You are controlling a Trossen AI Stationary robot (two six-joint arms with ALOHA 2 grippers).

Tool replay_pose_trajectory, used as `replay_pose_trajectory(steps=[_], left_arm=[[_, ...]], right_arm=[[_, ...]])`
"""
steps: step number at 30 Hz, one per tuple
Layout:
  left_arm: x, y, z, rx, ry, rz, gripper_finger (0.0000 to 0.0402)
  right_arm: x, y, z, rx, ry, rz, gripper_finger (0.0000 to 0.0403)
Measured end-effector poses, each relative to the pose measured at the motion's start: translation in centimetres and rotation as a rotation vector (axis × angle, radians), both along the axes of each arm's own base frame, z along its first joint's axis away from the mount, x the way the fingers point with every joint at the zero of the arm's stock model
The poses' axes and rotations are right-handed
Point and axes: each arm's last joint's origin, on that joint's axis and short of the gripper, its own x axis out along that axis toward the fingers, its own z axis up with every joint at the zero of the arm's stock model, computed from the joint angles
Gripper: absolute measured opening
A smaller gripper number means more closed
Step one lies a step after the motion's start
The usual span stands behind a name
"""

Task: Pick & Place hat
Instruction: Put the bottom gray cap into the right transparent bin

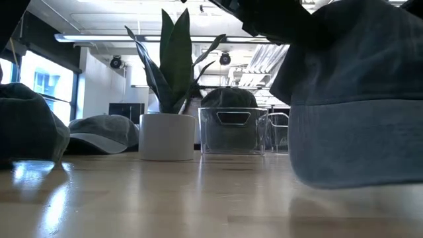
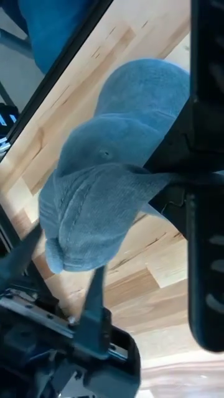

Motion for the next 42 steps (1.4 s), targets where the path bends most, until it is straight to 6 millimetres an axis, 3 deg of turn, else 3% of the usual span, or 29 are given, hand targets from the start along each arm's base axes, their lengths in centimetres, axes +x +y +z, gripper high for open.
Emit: replay_pose_trajectory(steps=[4,9,16,18,21,26,36,42], left_arm=[[0.0,0.0,0.0,0.004,0.000,-0.001,0.0009],[0.0,0.0,-0.1,0.023,-0.003,-0.015,0.0009],[-0.4,-0.1,-0.5,0.017,0.053,-0.079,0.0009],[-0.4,-0.2,-0.5,-0.002,0.053,-0.112,0.0009],[-0.4,-0.2,-0.4,-0.002,0.042,-0.130,0.0009],[-0.4,-0.2,-0.3,-0.004,0.033,-0.129,0.0009],[-0.4,-0.2,-0.3,-0.005,0.033,-0.129,0.0009],[-0.3,-0.2,-0.4,-0.002,0.033,-0.125,0.0009]], right_arm=[[-0.5,0.0,-0.1,0.039,-0.035,0.078,0.0248],[-0.6,0.5,0.2,0.055,-0.037,0.159,0.0193],[-1.3,1.9,1.3,0.126,-0.070,0.469,0.0106],[-1.3,1.9,1.2,0.120,-0.062,0.451,0.0091],[-0.9,1.6,0.7,0.074,-0.028,0.277,0.0080],[-0.6,0.8,-0.4,-0.024,0.049,0.028,0.0106],[-0.4,0.4,-0.7,0.020,0.110,-0.019,0.0244],[-0.2,0.5,-0.9,0.011,0.115,-0.018,0.0267]])
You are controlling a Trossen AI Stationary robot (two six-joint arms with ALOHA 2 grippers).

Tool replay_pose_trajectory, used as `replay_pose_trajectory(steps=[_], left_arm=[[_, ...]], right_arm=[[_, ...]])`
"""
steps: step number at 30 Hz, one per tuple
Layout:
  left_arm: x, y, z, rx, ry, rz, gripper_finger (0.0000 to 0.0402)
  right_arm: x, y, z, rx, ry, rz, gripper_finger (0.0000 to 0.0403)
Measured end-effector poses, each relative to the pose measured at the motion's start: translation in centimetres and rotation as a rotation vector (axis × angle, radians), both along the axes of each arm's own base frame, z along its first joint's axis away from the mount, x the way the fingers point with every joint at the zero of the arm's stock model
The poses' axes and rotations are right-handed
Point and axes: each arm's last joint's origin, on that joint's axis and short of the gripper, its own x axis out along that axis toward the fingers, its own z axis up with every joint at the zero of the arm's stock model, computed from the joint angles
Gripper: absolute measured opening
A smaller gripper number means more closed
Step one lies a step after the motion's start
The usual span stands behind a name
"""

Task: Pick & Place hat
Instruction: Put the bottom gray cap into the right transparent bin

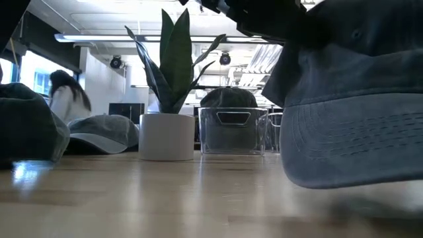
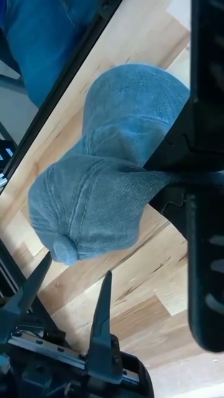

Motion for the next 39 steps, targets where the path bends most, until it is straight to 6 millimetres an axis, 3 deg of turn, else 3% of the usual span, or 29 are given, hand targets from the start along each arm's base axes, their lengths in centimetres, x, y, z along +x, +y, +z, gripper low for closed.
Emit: replay_pose_trajectory(steps=[13,18,22,28,34,37,39], left_arm=[[0.2,0.5,0.0,-0.006,0.008,0.071,0.0017],[1.4,1.7,-2.1,-0.094,0.047,0.086,0.0067],[2.1,2.5,-2.2,-0.124,0.010,0.079,0.0119],[2.1,3.3,-2.4,-0.218,0.034,-0.036,0.0164],[2.7,4.5,-1.5,-0.299,-0.046,-0.099,0.0170],[3.5,5.0,-2.9,-0.349,-0.050,-0.119,0.0170],[3.8,5.1,-4.0,-0.398,-0.012,-0.132,0.0170]], right_arm=[[1.0,1.0,-1.1,0.023,-0.042,0.125,0.0268],[1.3,1.3,-1.0,0.029,-0.105,0.178,0.0267],[1.4,1.4,-1.2,0.029,-0.108,0.198,0.0254],[1.1,1.8,-1.2,0.018,-0.120,0.240,0.0185],[0.8,2.3,-1.1,-0.004,-0.157,0.300,0.0068],[0.7,2.3,-1.1,-0.006,-0.161,0.307,0.0013],[0.7,2.3,-1.0,-0.002,-0.168,0.307,0.0011]])
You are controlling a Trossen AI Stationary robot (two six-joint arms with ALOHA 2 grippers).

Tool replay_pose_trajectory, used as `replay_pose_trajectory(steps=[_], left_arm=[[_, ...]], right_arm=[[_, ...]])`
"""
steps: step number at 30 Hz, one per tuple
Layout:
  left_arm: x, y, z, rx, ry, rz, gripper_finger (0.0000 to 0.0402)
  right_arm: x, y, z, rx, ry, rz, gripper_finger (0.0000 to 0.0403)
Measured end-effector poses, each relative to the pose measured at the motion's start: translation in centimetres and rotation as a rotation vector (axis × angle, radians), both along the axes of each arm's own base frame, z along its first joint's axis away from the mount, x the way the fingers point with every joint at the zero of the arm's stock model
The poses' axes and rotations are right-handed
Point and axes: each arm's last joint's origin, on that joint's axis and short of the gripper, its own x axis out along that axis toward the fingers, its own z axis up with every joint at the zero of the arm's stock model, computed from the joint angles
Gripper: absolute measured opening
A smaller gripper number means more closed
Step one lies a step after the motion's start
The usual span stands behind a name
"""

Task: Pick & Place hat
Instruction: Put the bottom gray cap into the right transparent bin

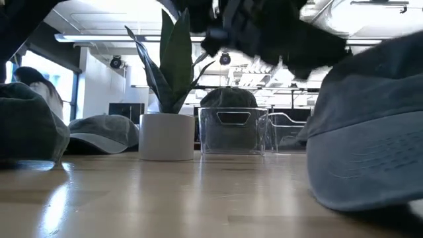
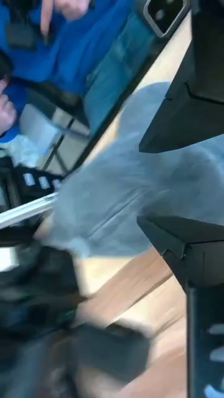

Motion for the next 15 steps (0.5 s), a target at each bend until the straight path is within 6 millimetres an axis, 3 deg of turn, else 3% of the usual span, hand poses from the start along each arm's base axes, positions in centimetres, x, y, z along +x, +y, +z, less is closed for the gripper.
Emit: replay_pose_trajectory(steps=[3,8,15], left_arm=[[0.8,-0.1,-0.5,-0.020,-0.056,0.011,0.0170],[1.5,-0.3,-2.4,-0.066,-0.039,0.034,0.0170],[1.5,0.4,-2.6,-0.072,-0.021,0.038,0.0170]], right_arm=[[0.0,0.0,0.2,0.002,-0.030,0.004,0.0022],[0.0,0.1,0.3,-0.014,-0.058,0.042,0.0004],[0.0,0.1,0.3,-0.012,-0.068,0.055,0.0005]])
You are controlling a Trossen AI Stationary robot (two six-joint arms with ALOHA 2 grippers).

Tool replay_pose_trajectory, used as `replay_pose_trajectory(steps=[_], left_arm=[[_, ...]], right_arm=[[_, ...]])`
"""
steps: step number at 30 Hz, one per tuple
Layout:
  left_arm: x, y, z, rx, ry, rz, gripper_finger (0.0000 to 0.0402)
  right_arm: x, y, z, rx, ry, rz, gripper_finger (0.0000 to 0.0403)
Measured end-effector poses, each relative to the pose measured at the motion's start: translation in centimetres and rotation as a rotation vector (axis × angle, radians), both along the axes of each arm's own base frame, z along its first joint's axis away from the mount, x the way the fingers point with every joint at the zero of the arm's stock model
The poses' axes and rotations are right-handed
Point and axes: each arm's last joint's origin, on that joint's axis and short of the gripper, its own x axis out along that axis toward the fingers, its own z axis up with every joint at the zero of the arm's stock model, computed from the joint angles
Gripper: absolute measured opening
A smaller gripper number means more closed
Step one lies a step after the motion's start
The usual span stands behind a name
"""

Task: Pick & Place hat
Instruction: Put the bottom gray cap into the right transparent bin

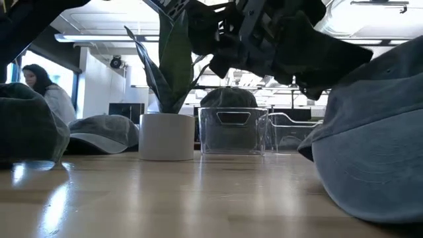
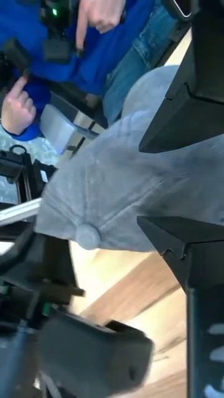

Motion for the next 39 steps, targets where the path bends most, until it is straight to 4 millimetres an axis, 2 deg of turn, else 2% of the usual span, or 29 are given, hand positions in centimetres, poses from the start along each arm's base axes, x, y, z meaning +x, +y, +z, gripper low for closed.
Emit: replay_pose_trajectory(steps=[5,9,11,16,20,23,27,30,33,39], left_arm=[[0.3,2.5,0.2,-0.026,0.005,0.070,0.0170],[0.4,3.5,0.7,-0.105,0.021,0.063,0.0170],[0.3,3.4,0.7,-0.127,0.028,0.009,0.0170],[0.9,2.2,-2.1,-0.161,0.068,-0.060,0.0170],[1.8,1.5,-0.8,-0.123,0.003,0.006,0.0170],[1.8,1.6,-1.8,-0.151,0.093,-0.017,0.0170],[1.9,1.8,-0.8,-0.136,0.058,-0.028,0.0170],[1.9,1.5,-1.2,-0.144,0.082,-0.039,0.0172],[1.8,1.5,-1.6,-0.138,0.112,-0.031,0.0191],[1.7,2.1,-1.1,-0.124,0.094,-0.025,0.0270]], right_arm=[[0.0,0.0,0.0,-0.024,-0.034,0.007,0.0007],[0.0,0.0,0.0,-0.025,-0.035,0.004,0.0003],[0.0,0.0,0.0,-0.026,-0.035,0.004,0.0003],[0.0,0.0,0.0,-0.037,-0.049,0.002,0.0007],[0.0,0.0,0.0,-0.038,-0.053,0.003,0.0003],[0.0,0.0,0.1,-0.035,-0.057,0.002,0.0006],[0.0,0.0,0.1,-0.035,-0.057,0.003,0.0007],[0.0,0.0,0.1,-0.035,-0.057,0.003,0.0003],[0.0,0.0,0.1,-0.034,-0.056,0.002,0.0005],[0.0,0.0,0.0,-0.034,-0.054,0.003,0.0004]])
